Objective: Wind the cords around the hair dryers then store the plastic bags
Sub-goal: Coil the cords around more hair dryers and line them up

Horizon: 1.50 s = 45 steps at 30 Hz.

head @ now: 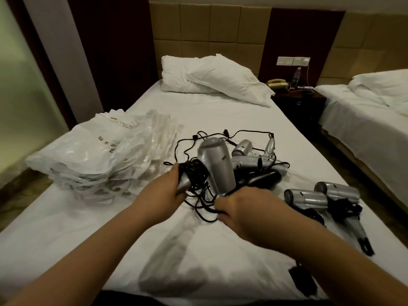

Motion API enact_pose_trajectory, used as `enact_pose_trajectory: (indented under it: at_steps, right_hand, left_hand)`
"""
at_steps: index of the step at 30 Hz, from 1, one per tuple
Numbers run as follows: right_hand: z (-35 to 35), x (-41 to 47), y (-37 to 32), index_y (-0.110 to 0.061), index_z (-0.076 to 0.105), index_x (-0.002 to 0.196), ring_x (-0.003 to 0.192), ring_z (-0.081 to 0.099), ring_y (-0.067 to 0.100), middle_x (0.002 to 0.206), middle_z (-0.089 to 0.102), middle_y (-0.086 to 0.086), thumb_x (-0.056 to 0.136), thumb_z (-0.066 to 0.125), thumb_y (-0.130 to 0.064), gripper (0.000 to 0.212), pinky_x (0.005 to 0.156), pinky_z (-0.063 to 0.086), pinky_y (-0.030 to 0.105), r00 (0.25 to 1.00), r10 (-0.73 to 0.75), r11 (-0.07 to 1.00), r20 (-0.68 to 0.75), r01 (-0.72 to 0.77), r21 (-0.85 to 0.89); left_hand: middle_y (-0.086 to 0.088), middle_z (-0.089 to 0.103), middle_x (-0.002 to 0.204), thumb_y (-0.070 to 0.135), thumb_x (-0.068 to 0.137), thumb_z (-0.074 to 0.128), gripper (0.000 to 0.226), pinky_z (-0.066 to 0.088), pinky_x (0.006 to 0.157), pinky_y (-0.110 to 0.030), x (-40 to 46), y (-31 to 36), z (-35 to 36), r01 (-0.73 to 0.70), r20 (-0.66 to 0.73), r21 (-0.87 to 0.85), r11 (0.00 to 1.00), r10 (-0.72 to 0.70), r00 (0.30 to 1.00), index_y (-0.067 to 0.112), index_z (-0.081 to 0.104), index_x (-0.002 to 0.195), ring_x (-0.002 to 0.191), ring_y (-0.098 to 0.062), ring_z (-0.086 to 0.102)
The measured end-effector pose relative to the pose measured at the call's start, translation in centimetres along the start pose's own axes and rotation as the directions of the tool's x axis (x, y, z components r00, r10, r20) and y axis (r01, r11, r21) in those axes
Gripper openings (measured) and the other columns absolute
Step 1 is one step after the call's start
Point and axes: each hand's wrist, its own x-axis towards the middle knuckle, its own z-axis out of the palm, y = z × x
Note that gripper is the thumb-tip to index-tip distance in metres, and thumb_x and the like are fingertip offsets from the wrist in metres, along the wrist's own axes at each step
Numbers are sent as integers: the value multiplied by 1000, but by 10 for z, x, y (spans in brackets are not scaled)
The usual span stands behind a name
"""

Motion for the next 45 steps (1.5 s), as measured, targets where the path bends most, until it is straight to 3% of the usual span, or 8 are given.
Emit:
enact_pose_trajectory:
  at_steps: [7,15,19,22,25,32,38,45]
  right_hand:
    - [-42,34,27,-28,55,90,102,53,20,100,60,-4,92,47,-48,22,75,38,31,980,-57,997,-193,48,-52]
    - [4,54,71,-20,38,61,67,44,14,63,44,-6,81,51,-64,49,60,32,31,972,-65,991,-226,88,96]
    - [49,50,85,-27,42,55,53,43,3,55,44,-9,77,45,-66,44,55,38,26,992,-42,899,-117,89,430]
    - [103,37,104,-26,60,55,68,58,5,56,59,-13,68,79,-42,28,64,52,30,988,156,719,16,-125,684]
    - [111,38,81,-22,53,60,56,51,-5,55,54,-22,94,54,-8,36,58,39,8,987,158,640,26,-123,758]
    - [111,14,43,-22,53,66,55,43,-2,59,45,-8,100,35,-36,41,58,34,11,978,172,628,121,-204,751]
    - [82,1,41,-22,54,78,69,50,9,73,53,-6,98,41,-32,27,67,40,22,980,161,756,114,-197,624]
    - [27,-3,32,-24,57,107,103,57,21,108,62,-1,97,39,-41,26,72,39,29,974,182,979,-132,-167,119]
  left_hand:
    - [7,52,128,57,86,51,74,42,75,-29,-6,18,-8,-264,249,395,880,174,953,29,18,146,110,-19,55]
    - [14,66,96,81,54,35,85,44,70,-21,-22,30,-28,-387,295,57,920,355,887,40,48,128,89,-4,57]
    - [15,64,74,59,60,66,61,37,58,-13,-24,26,-31,-206,337,-358,911,332,881,46,36,112,64,0,54]
    - [7,66,75,49,62,66,63,44,56,-17,-24,22,-26,-50,322,-632,773,320,891,53,36,118,54,-6,54]
    - [4,59,58,48,69,60,63,39,49,-19,-18,21,-20,-26,261,-749,663,330,907,38,40,128,45,-10,47]
    - [-9,56,68,52,70,55,47,36,48,-21,-5,15,-18,69,130,-825,560,69,989,37,53,115,51,-14,47]
    - [6,59,68,55,77,62,54,39,56,-17,-2,-5,-12,90,68,-550,830,-63,996,31,49,124,54,-6,52]
    - [1,60,125,54,84,59,69,43,83,-29,-5,-5,2,22,8,10,1000,-22,1000,25,35,141,113,-19,55]
